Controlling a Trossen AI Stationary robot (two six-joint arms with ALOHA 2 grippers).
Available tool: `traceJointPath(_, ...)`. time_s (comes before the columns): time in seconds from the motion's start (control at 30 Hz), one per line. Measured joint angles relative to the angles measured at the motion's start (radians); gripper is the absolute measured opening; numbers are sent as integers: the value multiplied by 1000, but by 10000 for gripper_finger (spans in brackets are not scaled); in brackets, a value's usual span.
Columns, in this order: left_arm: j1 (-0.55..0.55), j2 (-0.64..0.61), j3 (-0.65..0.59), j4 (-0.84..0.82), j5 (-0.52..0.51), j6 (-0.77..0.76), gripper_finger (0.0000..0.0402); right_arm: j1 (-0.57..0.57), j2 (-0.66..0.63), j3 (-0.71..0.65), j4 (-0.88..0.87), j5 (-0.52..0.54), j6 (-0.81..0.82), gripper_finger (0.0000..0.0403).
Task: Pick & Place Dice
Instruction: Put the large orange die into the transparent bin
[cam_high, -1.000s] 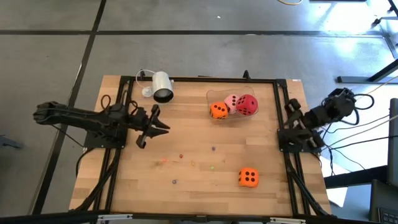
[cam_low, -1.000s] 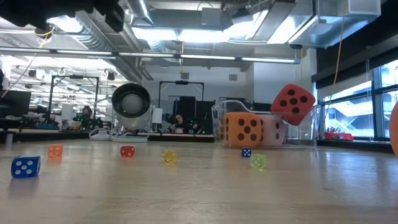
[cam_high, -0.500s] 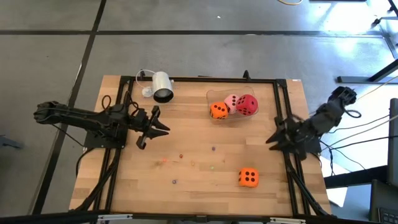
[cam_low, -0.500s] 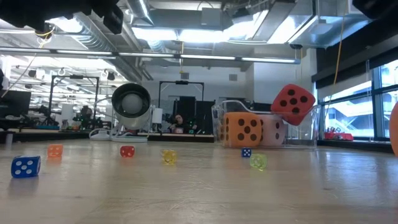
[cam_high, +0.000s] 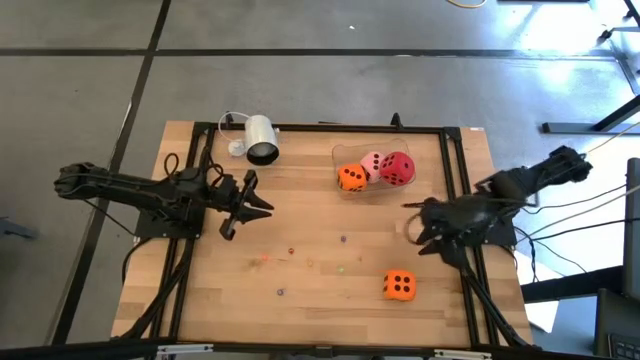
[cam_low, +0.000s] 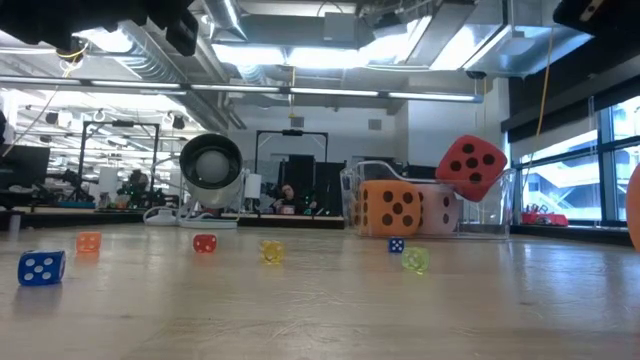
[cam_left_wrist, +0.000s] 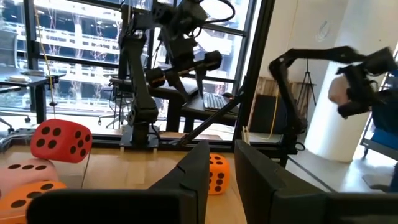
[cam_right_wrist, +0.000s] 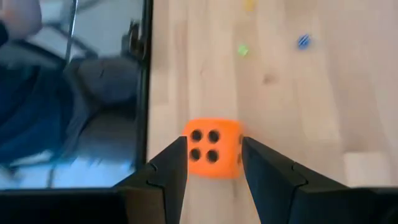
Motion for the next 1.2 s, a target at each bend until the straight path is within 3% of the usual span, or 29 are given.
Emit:
traceJointPath(0.17, 0, 0, 0, -7, 0, 1, 67, -100, 189, 84, -38, -292, -43, 153)
traceJointPath(0.3, 0, 0, 0, -7, 0, 1, 64, -140, 319, 93, -44, -401, -42, 153)
traceJointPath(0.43, 0, 0, 0, -16, 0, -5, 64, -143, 414, 93, -45, -400, -104, 161)
traceJointPath(0.67, 0, 0, 0, -24, 1, -8, 68, -142, 520, 93, -45, -290, -261, 212)
traceJointPath(0.77, 0, 0, 0, -23, 4, -8, 65, -140, 544, 93, -44, -299, -336, 227)
traceJointPath(1.2, 0, 0, 0, -29, 11, -8, 67, -140, 548, 87, -15, -316, -305, 233)
